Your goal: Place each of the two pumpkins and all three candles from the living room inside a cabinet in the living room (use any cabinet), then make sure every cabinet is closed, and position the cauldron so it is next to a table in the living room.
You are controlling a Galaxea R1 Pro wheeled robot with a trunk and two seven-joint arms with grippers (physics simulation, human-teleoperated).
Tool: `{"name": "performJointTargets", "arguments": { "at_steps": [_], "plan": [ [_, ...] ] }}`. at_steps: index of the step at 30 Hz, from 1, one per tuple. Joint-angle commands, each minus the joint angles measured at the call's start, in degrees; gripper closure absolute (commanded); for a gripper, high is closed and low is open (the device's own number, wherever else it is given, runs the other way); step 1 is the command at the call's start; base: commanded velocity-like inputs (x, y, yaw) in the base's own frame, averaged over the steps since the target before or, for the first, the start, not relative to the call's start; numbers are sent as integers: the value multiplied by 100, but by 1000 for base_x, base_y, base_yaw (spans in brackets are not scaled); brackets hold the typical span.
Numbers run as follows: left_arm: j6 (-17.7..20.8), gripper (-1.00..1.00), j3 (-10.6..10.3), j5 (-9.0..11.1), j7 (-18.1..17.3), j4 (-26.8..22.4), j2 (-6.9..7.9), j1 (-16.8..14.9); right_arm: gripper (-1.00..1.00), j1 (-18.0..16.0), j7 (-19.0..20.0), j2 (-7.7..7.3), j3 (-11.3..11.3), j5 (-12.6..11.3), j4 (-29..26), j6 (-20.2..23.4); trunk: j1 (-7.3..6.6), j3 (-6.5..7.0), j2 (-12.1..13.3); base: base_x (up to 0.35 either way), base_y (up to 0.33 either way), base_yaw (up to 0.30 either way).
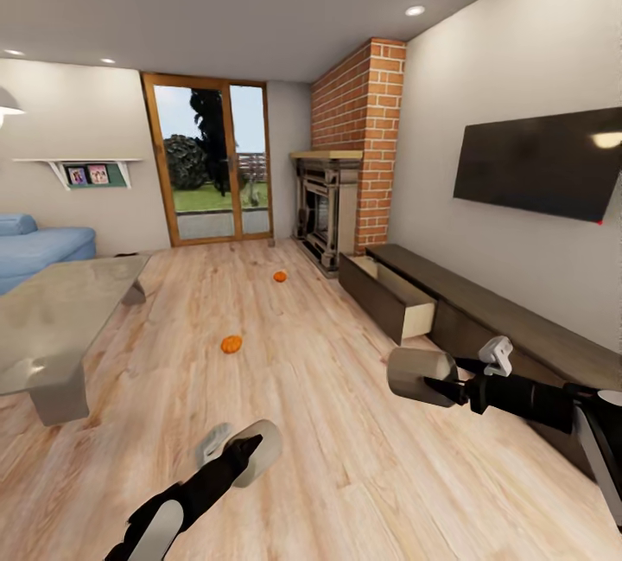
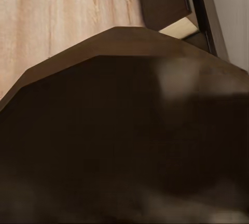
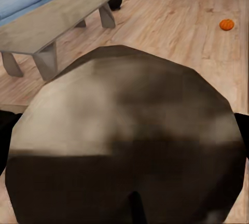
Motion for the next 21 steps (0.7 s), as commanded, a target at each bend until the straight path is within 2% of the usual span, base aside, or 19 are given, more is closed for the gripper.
{"name": "performJointTargets", "arguments": {
  "at_steps": [1,11,21],
  "plan": [
    [16,100,-6,42,13,-7,4,-3,100,-4,5,8,-4,-37,0,50,-22,12,38,178,-296,0],
    [16,100,-5,51,9,-7,4,-3,100,-4,-4,21,-2,-37,0,42,-241,192,439,179,-296,0],
    [-7,100,3,36,-57,-7,4,-3,100,-4,-41,22,1,-37,0,27,-241,192,439,264,-221,0]
  ]
}}
